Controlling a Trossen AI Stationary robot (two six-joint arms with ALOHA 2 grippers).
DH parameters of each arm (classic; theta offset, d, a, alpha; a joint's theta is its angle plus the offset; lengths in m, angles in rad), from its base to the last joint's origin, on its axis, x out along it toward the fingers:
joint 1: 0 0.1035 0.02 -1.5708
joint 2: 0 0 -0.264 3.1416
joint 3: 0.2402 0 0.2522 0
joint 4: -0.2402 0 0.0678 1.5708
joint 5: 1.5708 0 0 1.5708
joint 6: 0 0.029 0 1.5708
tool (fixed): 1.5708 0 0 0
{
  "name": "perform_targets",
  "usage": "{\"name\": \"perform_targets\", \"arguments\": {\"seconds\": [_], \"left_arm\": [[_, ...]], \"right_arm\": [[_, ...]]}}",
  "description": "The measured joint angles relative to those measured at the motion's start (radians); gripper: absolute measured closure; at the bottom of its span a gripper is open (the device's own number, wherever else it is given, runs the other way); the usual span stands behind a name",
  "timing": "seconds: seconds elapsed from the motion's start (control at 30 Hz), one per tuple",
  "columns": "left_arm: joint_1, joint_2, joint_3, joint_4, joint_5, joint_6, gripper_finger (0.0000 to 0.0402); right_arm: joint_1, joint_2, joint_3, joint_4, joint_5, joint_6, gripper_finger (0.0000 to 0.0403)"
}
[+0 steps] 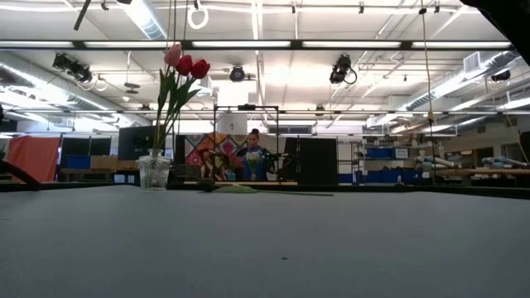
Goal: Sort flowers into vase by color
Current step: Put the black flower into the yellow vase
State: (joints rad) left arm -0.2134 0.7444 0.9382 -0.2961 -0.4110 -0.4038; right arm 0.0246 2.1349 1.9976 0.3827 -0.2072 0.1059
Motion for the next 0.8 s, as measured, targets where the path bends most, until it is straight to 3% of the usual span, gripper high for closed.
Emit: {"name": "perform_targets", "arguments": {"seconds": [0.2, 0.43, 0.8], "left_arm": [[0.001, -0.011, 0.0, -0.019, 0.029, -0.004, 0.0192], [0.001, -0.078, -0.002, -0.071, 0.027, 0.001, 0.0199], [0.0, -0.163, -0.002, -0.104, 0.016, 0.032, 0.0149]], "right_arm": [[-0.005, 0.0, -0.001, 0.004, 0.027, -0.036, 0.0395], [-0.02, -0.019, 0.0, 0.021, 0.155, -0.062, 0.0395], [-0.051, -0.038, 0.0, 0.018, 0.17, -0.05, 0.0395]]}}
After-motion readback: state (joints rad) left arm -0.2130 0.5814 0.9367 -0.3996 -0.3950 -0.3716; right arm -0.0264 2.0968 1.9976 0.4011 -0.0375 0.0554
